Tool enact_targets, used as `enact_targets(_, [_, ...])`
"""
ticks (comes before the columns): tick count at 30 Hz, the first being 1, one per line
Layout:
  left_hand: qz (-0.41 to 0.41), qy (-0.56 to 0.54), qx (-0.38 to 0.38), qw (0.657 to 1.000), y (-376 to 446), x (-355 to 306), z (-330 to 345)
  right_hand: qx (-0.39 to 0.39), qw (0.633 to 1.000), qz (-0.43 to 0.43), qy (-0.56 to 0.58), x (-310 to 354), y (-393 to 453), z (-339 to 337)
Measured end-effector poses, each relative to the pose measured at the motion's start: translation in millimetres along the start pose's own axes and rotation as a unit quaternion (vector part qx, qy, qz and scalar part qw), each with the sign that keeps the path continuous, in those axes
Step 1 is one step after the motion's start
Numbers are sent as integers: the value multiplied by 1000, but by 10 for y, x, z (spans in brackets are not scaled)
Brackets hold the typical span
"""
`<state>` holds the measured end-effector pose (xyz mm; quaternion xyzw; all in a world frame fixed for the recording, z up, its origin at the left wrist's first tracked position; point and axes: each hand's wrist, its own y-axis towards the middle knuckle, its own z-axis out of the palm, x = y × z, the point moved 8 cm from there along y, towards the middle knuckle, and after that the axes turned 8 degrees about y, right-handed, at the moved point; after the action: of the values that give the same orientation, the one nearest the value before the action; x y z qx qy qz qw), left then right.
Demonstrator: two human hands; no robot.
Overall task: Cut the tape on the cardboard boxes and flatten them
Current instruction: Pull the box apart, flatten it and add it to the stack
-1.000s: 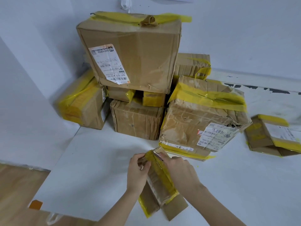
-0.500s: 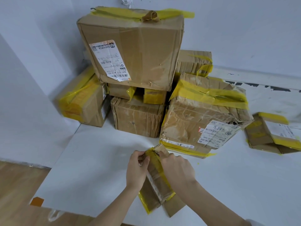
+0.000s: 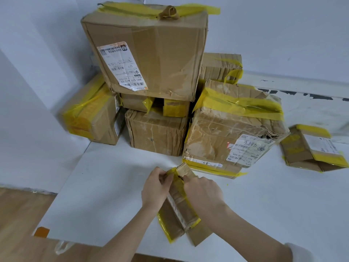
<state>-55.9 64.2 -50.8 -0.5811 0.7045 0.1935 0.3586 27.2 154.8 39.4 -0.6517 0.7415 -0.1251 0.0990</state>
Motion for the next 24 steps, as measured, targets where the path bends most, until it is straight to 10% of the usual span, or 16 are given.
enact_targets(12, [20, 52, 20, 998, 42, -117, -46, 16, 1000, 1, 6, -145, -250, 217])
enact_targets(19, [339, 323, 117, 876, -66, -481, 273, 15, 1000, -5, 15, -209, -389, 254])
enact_targets(24, [313, 273, 170, 894, -29, -440, 300, 24, 999, -3, 35, -249, -608, 306])
